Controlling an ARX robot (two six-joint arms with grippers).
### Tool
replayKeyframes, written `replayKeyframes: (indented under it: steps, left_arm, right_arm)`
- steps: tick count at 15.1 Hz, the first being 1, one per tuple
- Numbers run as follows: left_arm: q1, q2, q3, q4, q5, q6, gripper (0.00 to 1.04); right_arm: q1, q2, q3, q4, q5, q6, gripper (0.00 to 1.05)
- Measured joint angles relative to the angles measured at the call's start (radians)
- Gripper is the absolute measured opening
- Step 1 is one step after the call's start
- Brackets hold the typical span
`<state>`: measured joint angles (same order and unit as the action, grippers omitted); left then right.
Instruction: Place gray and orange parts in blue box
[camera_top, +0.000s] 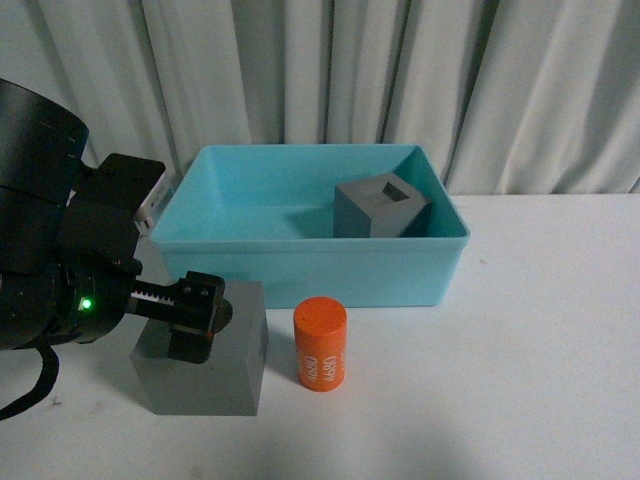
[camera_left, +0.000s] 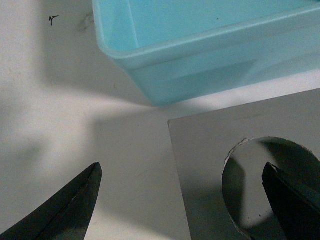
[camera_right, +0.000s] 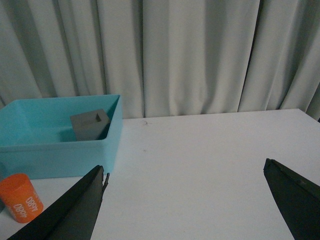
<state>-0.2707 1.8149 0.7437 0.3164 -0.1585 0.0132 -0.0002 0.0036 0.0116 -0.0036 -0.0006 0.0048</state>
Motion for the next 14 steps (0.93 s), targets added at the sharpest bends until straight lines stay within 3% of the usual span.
replayKeyframes:
  steps: [4, 5, 8, 9, 10, 14]
  left_arm:
    - [-0.005, 0.014, 0.000, 0.003, -0.003, -0.003, 0.98]
    - [-0.012, 0.016, -0.002, 0.005, -0.007, -0.005, 0.81]
    - [-0.021, 0.016, -0.017, 0.018, -0.007, -0.008, 0.51]
    - [-0.029, -0.001, -0.034, 0.010, -0.007, -0.012, 0.31]
    - [-0.022, -0.084, -0.078, -0.046, 0.005, -0.032, 0.19]
    - [0.030, -0.314, -0.043, -0.303, 0.073, -0.060, 0.19]
  right_arm:
    - [0.000, 0.000, 0.000, 0.000, 0.000, 0.000, 0.98]
    - [0.000, 0.000, 0.000, 0.000, 0.000, 0.000, 0.98]
    - [0.000, 0.000, 0.000, 0.000, 0.000, 0.000, 0.98]
    - [0.000, 0.000, 0.000, 0.000, 0.000, 0.000, 0.98]
    - [0.000, 0.000, 0.000, 0.000, 0.000, 0.000, 0.98]
    - [0.000, 0.000, 0.000, 0.000, 0.000, 0.000, 0.98]
